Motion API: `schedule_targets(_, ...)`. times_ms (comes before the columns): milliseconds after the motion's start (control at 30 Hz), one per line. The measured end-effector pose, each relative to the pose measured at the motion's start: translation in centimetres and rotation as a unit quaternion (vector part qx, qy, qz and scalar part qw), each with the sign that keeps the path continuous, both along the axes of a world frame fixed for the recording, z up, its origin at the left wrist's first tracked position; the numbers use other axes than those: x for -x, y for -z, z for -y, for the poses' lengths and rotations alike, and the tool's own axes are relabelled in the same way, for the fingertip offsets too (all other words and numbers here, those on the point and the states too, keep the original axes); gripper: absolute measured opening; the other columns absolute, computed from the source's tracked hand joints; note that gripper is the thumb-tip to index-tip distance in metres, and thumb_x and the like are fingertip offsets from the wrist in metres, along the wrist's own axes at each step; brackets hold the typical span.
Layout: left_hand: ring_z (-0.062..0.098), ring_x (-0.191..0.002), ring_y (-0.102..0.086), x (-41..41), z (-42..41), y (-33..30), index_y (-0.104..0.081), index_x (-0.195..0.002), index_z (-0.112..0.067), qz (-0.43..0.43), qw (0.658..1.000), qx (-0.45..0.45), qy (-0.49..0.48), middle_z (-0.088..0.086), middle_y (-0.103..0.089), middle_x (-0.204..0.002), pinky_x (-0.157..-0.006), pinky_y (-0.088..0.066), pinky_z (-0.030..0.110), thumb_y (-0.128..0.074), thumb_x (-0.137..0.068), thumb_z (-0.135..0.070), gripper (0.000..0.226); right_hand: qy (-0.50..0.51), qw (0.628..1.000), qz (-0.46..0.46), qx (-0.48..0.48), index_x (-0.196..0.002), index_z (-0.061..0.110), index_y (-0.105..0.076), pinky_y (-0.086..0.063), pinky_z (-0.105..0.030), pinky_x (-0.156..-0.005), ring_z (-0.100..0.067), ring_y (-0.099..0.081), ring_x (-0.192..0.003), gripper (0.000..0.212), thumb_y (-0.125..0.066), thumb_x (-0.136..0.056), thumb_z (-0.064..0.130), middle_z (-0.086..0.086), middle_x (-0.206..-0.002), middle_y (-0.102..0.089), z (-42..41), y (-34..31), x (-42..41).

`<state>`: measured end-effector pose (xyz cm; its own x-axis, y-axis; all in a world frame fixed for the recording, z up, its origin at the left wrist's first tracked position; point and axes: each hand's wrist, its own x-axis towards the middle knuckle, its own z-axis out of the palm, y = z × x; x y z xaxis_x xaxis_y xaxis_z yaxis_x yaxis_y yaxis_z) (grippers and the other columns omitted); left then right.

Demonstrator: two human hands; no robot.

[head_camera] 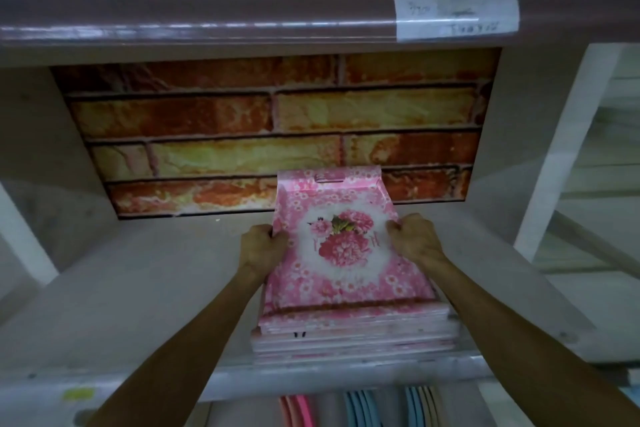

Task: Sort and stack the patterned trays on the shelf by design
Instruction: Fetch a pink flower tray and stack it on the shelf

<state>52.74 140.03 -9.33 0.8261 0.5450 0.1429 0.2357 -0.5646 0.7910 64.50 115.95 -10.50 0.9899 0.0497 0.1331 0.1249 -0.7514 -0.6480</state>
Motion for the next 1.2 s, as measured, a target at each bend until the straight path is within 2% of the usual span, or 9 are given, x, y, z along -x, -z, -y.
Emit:
schedule_targets(200,0.03,-0.071,-0.068,0.0,-0.4,1.2,-0.073,-0.074,-0.001,0.017,1.0,-0.003,-0.002,0.016,-0.073,-0.075,-0.07,-0.058,0.039,-0.047,-0.069,-0.043,0.049,-0.004,1.0,-0.004,0.011,-0.083,0.003,-0.069,-0.051,-0.031,-0.078,-0.033,-0.067,-0.09,0.044,-0.049,-0.09,0.041,-0.018,-0.094,-0.072,0.3,0.6,0.1)
schedule_targets(433,0.024,-0.064,-0.066,-0.1,-0.2,1.9,-0.072,-0.072,-0.002,0.025,1.0,0.004,-0.002,0.015,-0.073,-0.072,-0.061,-0.052,0.031,-0.049,-0.076,-0.041,0.045,0.009,1.0,-0.001,0.002,-0.078,0.0,-0.07,-0.052,-0.03,-0.075,-0.033,-0.068,-0.084,0.043,-0.055,-0.089,0.039,-0.018,-0.086,-0.072,0.4,0.9,0.0)
schedule_targets(600,0.045,-0.085,-0.062,-0.2,-0.7,2.2,-0.054,-0.039,-0.013,0.046,0.999,0.004,-0.006,0.004,-0.054,-0.043,-0.07,-0.052,0.04,-0.05,-0.07,-0.037,0.039,0.018,1.0,0.012,0.005,-0.076,0.003,-0.065,-0.052,-0.032,-0.074,-0.034,-0.067,-0.085,0.04,-0.059,-0.088,0.041,-0.019,-0.088,-0.072,0.3,1.3,0.1)
schedule_targets(667,0.044,-0.084,-0.06,-0.2,-0.8,2.4,-0.05,-0.039,-0.015,0.038,0.999,-0.012,0.002,0.005,-0.054,-0.045,-0.071,-0.05,0.039,-0.047,-0.071,-0.038,0.039,0.014,1.0,0.017,0.005,-0.075,0.003,-0.065,-0.052,-0.032,-0.072,-0.034,-0.067,-0.084,0.039,-0.061,-0.088,0.039,-0.019,-0.087,-0.072,0.3,1.4,0.1)
schedule_targets(800,0.039,-0.082,-0.06,-0.8,-0.8,2.7,-0.06,-0.058,-0.006,0.017,0.998,-0.057,0.014,0.018,-0.065,-0.064,-0.069,-0.046,0.035,-0.043,-0.082,-0.036,0.043,0.005,1.0,0.025,0.001,-0.068,0.008,-0.059,-0.045,-0.026,-0.065,-0.032,-0.066,-0.08,0.034,-0.06,-0.089,0.035,-0.015,-0.081,-0.07,0.5,1.5,0.3)
schedule_targets(900,0.025,-0.072,-0.065,-0.4,-0.8,2.4,-0.072,-0.085,0.0,0.015,0.999,-0.04,0.019,0.009,-0.07,-0.074,-0.062,-0.05,0.03,-0.052,-0.092,-0.025,0.033,-0.021,0.998,0.017,-0.049,-0.07,0.013,-0.065,-0.042,-0.022,-0.061,-0.018,-0.063,-0.069,0.029,-0.058,-0.091,0.031,-0.003,-0.071,-0.066,1.2,1.3,0.6)
schedule_targets(1033,0.005,-0.072,-0.063,1.1,-0.8,2.8,-0.071,-0.113,-0.014,0.068,0.997,0.021,0.033,-0.009,-0.067,-0.085,-0.064,-0.046,0.017,-0.057,-0.094,-0.03,0.028,-0.053,0.979,-0.005,-0.195,-0.095,0.017,-0.074,-0.051,-0.029,-0.083,-0.013,-0.066,-0.086,0.022,-0.063,-0.089,0.036,0.006,-0.091,-0.072,2.8,2.3,1.0)
schedule_targets(1100,-0.002,-0.073,-0.068,1.6,-0.9,3.3,-0.07,-0.116,-0.018,0.1,0.99,0.08,0.05,-0.018,-0.07,-0.084,-0.063,-0.05,0.009,-0.058,-0.095,-0.029,0.026,-0.071,0.96,-0.019,-0.269,-0.101,0.02,-0.072,-0.055,-0.035,-0.089,-0.013,-0.068,-0.09,0.022,-0.065,-0.088,0.036,0.006,-0.096,-0.072,3.5,3.1,1.2)
schedule_targets(1200,-0.001,-0.091,-0.07,2.0,-0.8,4.1,-0.069,-0.115,-0.026,0.121,0.972,0.175,0.102,-0.016,-0.076,-0.095,-0.074,-0.055,0.013,-0.054,-0.097,-0.027,0.023,-0.105,0.938,-0.042,-0.326,-0.12,0.028,-0.064,-0.053,-0.038,-0.096,-0.013,-0.066,-0.104,0.036,-0.061,-0.089,0.046,0.008,-0.114,-0.069,4.3,4.4,1.7)
